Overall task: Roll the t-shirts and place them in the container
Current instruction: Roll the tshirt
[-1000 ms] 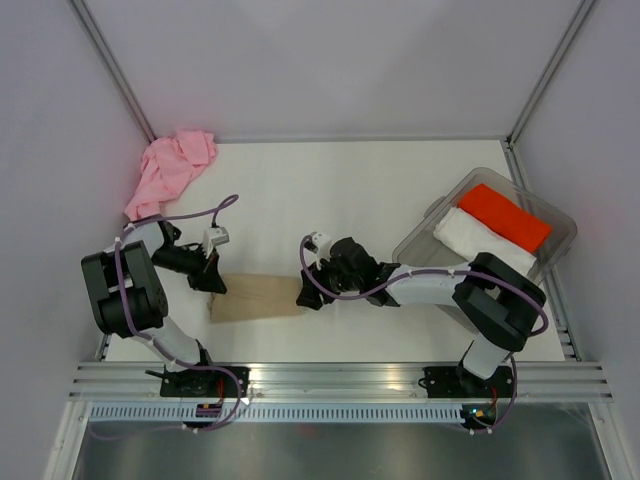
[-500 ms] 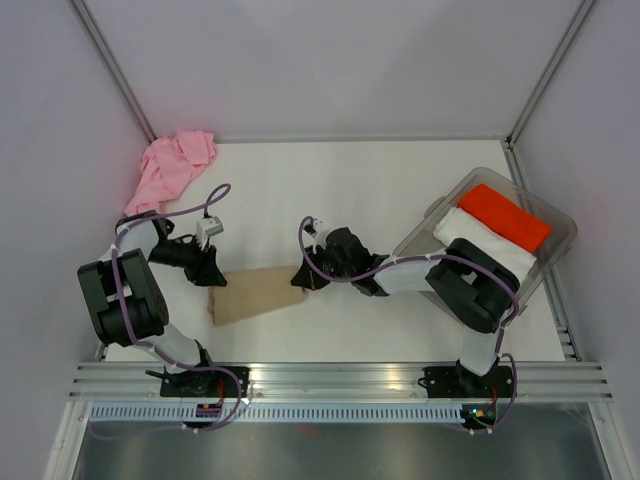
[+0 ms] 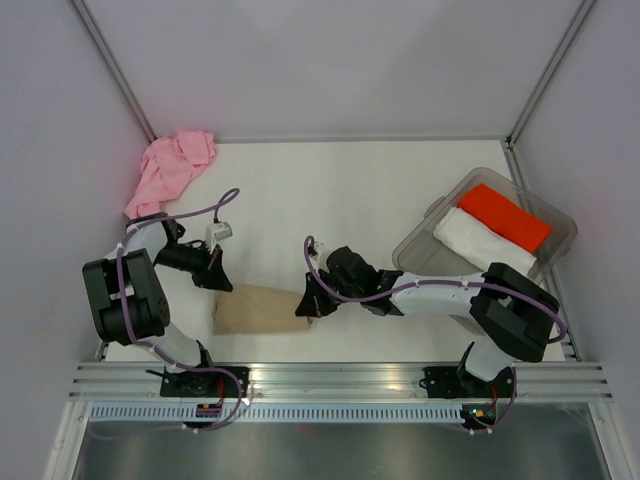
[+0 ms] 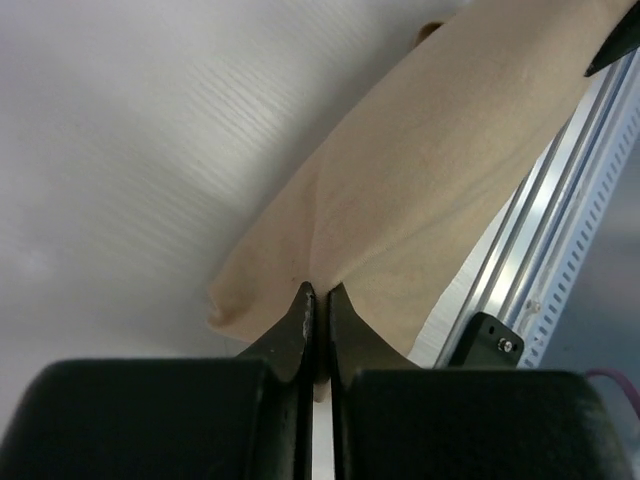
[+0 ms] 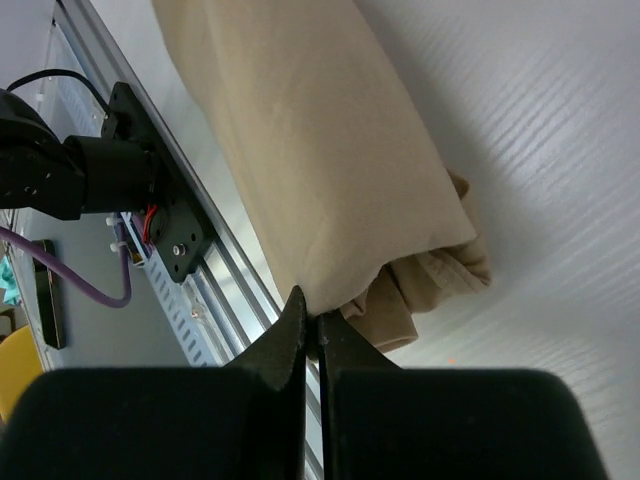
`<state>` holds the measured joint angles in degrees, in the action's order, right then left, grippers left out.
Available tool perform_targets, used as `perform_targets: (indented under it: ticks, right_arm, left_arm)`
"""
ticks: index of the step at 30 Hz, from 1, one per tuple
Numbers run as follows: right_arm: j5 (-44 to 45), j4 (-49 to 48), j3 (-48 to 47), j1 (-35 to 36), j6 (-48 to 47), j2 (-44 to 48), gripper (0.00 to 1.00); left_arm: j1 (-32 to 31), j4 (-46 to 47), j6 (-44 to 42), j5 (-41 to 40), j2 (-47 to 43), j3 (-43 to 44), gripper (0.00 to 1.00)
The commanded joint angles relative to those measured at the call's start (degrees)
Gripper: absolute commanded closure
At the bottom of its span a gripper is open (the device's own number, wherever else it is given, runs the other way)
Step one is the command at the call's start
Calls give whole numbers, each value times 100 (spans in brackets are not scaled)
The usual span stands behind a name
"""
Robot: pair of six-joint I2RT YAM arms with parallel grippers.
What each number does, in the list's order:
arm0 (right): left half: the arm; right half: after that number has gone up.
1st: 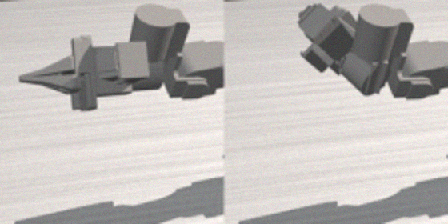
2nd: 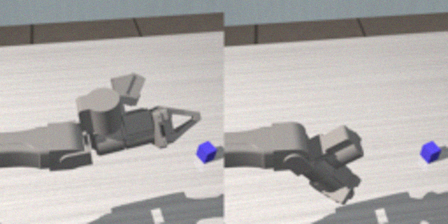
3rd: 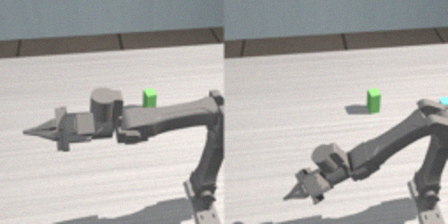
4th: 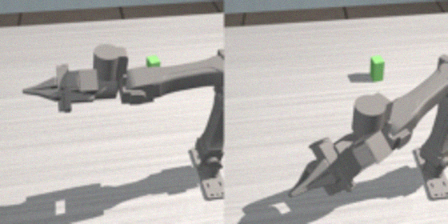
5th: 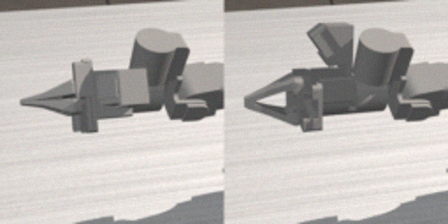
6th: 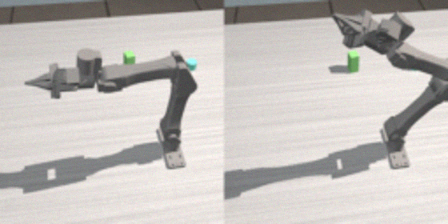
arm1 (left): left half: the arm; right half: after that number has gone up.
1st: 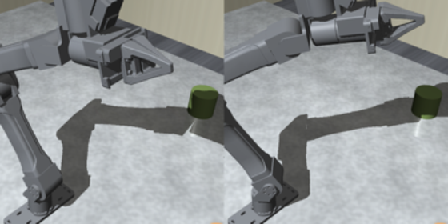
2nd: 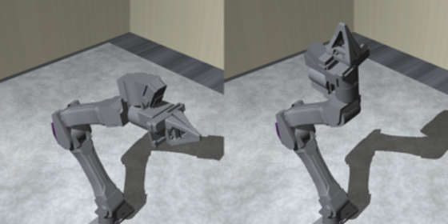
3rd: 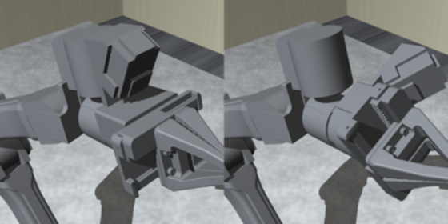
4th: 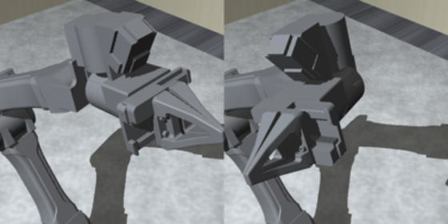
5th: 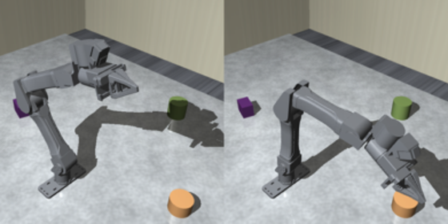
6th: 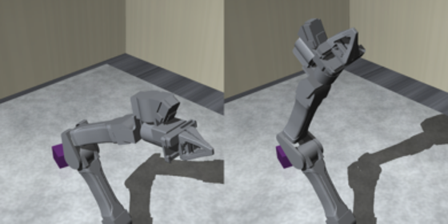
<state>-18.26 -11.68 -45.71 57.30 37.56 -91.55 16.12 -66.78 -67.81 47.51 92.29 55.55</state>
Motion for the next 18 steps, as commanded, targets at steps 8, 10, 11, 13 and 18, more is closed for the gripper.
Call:
perform_targets:
  ticks: [8,10,11,13,18]
  right_arm:
    - [-204,790,-1079,-166,-170,-907,88]
    - [-222,694,-1115,-262,-170,-1005,66]
    - [-239,607,-1089,-385,-144,-1031,63]
    - [-213,527,-1132,-508,-222,-1005,56]
    - [130,1071,-1870,-562,-978,-839,52]
  left_arm:
    - [524,218,629,-1173,500,-237,98]
    - [524,429,664,-1304,535,-334,98]
    - [515,482,673,-1340,562,-352,98]
    - [524,692,716,-1454,614,-413,98]
    - [524,781,743,-1446,544,-457,98]
